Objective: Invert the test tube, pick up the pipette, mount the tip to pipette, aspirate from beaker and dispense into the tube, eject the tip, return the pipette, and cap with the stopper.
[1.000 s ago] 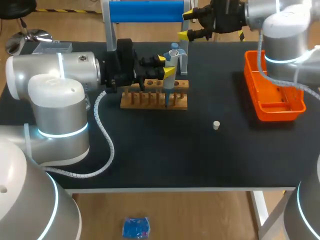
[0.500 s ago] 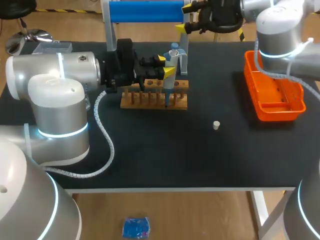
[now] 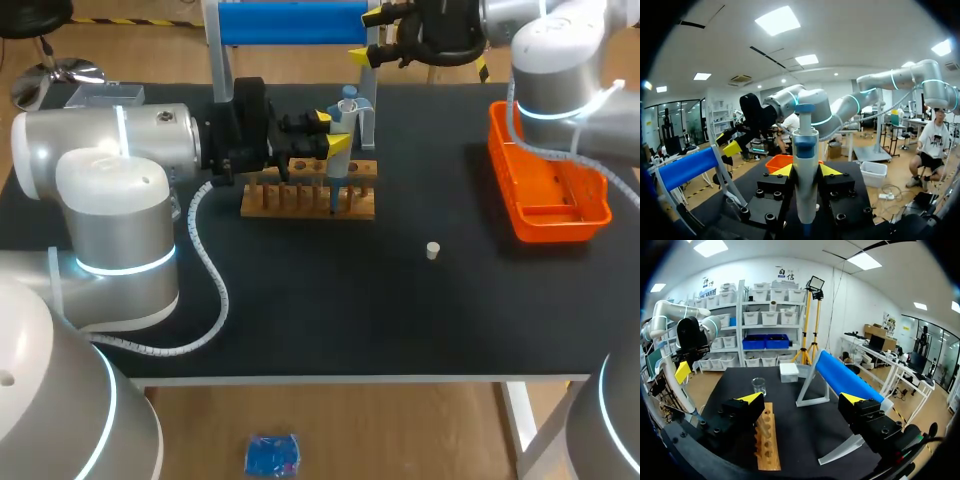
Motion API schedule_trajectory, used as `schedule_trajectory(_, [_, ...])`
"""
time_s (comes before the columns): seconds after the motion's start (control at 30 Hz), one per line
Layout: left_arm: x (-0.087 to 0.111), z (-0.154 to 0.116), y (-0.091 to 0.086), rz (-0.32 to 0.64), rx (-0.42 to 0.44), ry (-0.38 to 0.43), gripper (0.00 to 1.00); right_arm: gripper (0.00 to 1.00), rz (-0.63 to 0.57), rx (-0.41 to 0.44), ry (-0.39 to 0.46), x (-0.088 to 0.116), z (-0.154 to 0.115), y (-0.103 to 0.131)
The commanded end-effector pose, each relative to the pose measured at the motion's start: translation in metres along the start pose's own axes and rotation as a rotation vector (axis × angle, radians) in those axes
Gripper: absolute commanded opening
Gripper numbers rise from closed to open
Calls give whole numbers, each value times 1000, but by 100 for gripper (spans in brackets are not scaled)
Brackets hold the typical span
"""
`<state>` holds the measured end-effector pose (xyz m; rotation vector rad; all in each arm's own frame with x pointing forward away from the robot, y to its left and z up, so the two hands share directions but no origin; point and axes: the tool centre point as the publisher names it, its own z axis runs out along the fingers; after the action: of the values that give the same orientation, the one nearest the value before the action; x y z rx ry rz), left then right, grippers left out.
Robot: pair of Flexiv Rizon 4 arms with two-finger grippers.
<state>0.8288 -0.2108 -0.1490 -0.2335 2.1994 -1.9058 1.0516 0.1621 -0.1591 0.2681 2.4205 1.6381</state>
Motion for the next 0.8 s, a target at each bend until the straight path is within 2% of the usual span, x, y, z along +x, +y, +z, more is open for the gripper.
schedule_trajectory(0.03, [-2, 2, -2, 4, -4, 6, 0, 100, 0, 2, 3, -1, -1, 0])
schedule_trajectory(0.27, [-14, -14, -12, 29, -25, -6, 0, 100, 0, 2, 3, -1, -1, 0])
schedule_trajectory(0.4, [-29, -31, -14, 31, -38, -18, 0, 100, 0, 2, 3, -1, -1, 0])
schedule_trajectory(0.63, [-67, -68, -2, -10, -105, -70, 0, 100, 0, 2, 3, -1, -1, 0])
schedule_trajectory(0.8, [-95, -93, 8, -38, -115, -108, 0, 100, 0, 2, 3, -1, -1, 0])
